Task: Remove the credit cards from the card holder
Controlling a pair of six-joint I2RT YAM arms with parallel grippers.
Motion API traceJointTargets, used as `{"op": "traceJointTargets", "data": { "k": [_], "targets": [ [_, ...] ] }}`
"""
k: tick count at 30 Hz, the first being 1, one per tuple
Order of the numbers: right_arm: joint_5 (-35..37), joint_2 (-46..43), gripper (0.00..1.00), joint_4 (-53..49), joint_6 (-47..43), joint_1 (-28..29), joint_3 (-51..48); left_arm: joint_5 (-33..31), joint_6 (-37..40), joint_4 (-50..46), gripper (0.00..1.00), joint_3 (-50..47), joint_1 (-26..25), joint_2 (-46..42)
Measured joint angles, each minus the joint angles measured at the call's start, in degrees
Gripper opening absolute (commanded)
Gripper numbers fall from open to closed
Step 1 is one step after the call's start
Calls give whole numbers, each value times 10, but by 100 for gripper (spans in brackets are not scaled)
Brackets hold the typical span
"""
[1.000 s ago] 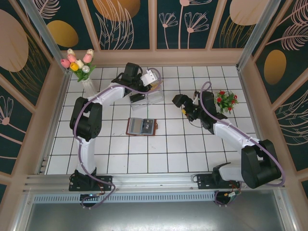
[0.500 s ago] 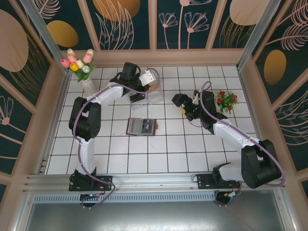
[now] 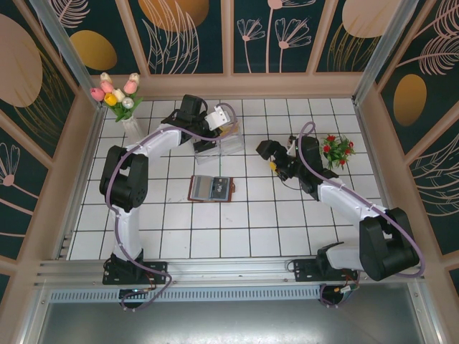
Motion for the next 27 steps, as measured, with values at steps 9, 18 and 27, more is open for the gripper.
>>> {"op": "traceJointTargets", "data": {
  "k": [9, 18, 27],
  "targets": [
    [0, 0, 99, 0, 2, 0, 0, -4, 7, -3, 0, 27, 0, 10],
    [0, 0, 99, 0, 2, 1, 0, -7, 21, -18, 0, 43, 1, 24],
    [0, 0, 99, 0, 2, 1, 0, -6, 24, -31, 0, 43, 8, 28]
  ]
}}
